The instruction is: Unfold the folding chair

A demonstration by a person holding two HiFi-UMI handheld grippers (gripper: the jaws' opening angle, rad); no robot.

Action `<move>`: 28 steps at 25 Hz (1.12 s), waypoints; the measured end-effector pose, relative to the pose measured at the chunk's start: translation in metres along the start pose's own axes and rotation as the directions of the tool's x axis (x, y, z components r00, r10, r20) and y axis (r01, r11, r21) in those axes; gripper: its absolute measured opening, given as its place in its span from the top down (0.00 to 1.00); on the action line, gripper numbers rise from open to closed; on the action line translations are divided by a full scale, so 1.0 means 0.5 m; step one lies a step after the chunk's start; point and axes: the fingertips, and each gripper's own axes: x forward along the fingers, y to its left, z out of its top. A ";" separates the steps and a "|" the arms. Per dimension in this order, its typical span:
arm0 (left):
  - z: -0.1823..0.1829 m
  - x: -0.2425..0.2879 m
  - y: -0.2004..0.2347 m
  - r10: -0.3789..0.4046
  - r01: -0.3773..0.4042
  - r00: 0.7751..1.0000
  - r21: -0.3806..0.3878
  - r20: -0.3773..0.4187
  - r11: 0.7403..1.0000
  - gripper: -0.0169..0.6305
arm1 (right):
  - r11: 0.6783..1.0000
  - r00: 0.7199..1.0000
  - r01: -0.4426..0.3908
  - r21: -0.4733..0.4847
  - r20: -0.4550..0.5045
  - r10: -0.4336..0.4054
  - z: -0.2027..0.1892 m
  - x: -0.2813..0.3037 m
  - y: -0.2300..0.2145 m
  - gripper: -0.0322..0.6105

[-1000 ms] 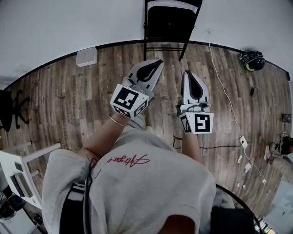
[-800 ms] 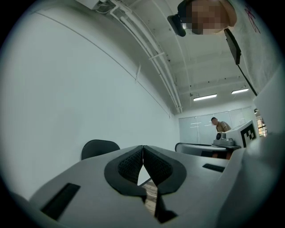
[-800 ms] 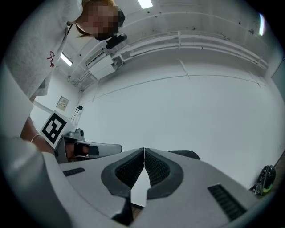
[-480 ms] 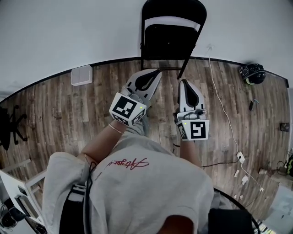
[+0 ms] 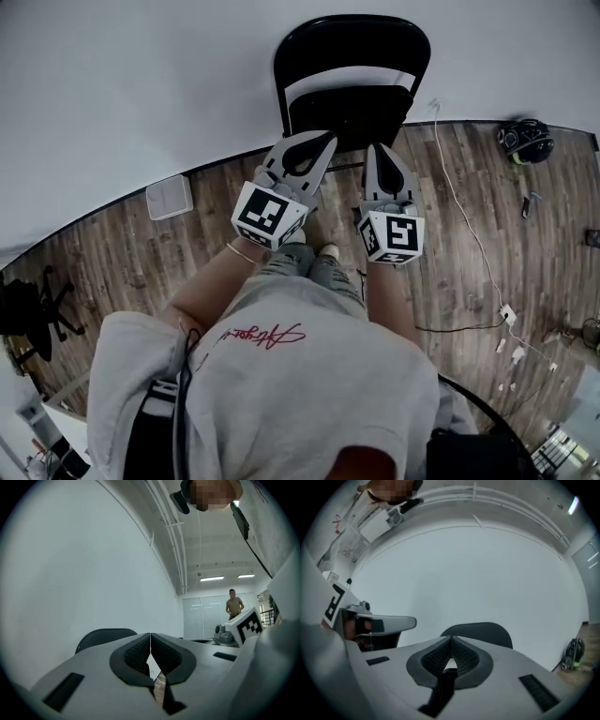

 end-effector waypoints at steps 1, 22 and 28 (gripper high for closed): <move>-0.005 0.010 0.013 0.005 -0.005 1.000 -0.005 -0.004 1.000 0.95 | 0.999 0.999 0.015 0.051 -0.035 -0.014 -0.024 0.027 -0.018 0.93; -0.107 0.035 0.267 0.197 -0.201 0.970 -0.010 -0.141 0.980 0.95 | 0.484 0.757 0.652 0.583 -0.528 -0.385 -0.405 0.403 -0.175 0.59; -0.265 0.068 0.393 0.254 -0.289 0.895 -0.044 -0.368 0.956 0.78 | 0.442 0.756 0.653 0.614 -0.560 -0.338 -0.409 0.393 -0.170 0.59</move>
